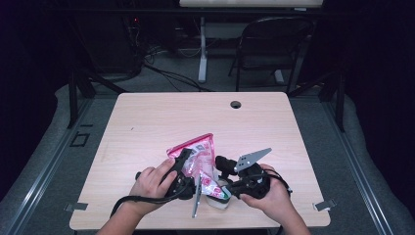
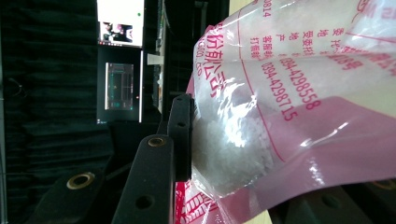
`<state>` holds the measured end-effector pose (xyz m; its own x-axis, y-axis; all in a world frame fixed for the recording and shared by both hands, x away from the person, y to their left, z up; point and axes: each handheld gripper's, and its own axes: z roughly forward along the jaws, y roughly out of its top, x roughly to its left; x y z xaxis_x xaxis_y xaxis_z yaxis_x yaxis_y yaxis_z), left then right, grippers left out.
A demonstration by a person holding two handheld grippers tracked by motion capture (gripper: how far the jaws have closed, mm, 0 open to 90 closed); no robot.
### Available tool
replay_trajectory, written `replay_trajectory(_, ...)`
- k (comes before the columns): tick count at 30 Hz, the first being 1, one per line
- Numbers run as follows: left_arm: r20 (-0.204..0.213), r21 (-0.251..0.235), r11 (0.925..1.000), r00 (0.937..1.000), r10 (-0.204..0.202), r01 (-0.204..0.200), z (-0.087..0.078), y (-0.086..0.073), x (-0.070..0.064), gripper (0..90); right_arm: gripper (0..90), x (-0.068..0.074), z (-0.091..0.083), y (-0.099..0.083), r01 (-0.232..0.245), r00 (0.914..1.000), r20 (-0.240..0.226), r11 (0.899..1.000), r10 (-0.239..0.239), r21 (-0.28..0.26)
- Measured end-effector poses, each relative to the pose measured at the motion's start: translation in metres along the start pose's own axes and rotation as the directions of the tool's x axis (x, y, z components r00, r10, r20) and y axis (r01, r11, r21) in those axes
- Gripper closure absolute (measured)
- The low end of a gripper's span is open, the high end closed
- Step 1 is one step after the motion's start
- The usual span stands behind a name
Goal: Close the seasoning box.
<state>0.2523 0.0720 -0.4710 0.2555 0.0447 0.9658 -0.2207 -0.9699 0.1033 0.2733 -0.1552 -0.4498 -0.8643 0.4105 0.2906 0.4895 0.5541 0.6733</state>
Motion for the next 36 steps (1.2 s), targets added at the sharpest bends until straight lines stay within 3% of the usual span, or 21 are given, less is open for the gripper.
replay_trajectory(36, -0.025, -0.008, 0.9998, 0.9995, 0.02, -0.02, -0.002, 0.0039, 0.0026, 72.1, 90.0, -0.0019, 0.0001, -0.0012, -0.002, 1.0, -0.001, 1.0, 0.002, 0.009)
